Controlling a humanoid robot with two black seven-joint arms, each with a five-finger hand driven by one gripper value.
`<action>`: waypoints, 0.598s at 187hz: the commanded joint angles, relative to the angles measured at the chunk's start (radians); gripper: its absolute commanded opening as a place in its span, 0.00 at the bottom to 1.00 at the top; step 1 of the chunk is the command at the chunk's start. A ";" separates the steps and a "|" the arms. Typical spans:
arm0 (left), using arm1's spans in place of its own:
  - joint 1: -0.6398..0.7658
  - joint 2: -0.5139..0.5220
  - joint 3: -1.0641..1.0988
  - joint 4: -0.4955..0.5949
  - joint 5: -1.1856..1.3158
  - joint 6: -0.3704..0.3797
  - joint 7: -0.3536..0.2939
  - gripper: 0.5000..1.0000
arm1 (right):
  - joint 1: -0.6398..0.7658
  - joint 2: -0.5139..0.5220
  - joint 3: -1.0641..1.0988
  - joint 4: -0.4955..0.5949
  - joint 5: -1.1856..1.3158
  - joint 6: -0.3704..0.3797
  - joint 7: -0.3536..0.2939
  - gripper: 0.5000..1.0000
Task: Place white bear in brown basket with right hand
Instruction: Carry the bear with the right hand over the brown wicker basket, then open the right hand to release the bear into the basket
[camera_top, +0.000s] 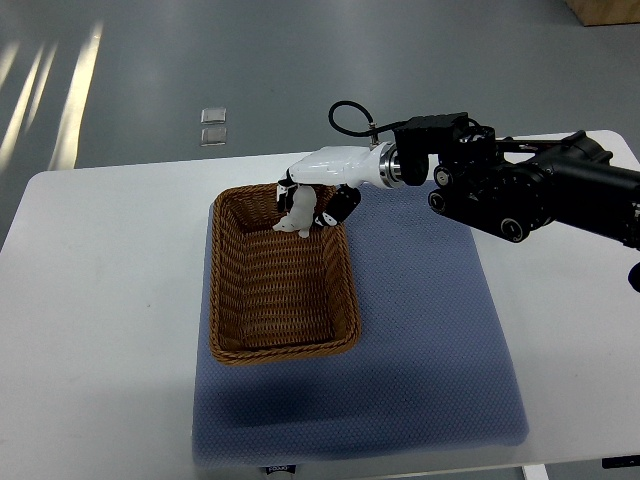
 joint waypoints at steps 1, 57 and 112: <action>0.000 0.000 0.001 0.000 0.000 0.000 0.000 1.00 | -0.002 0.000 0.001 -0.001 0.000 0.000 0.000 0.51; 0.001 0.000 0.002 0.000 0.000 0.000 0.000 1.00 | -0.008 0.000 0.006 -0.002 0.002 -0.005 0.000 0.59; 0.000 0.000 0.005 0.000 0.000 0.000 0.000 1.00 | -0.106 -0.007 0.188 -0.103 0.158 -0.058 -0.005 0.63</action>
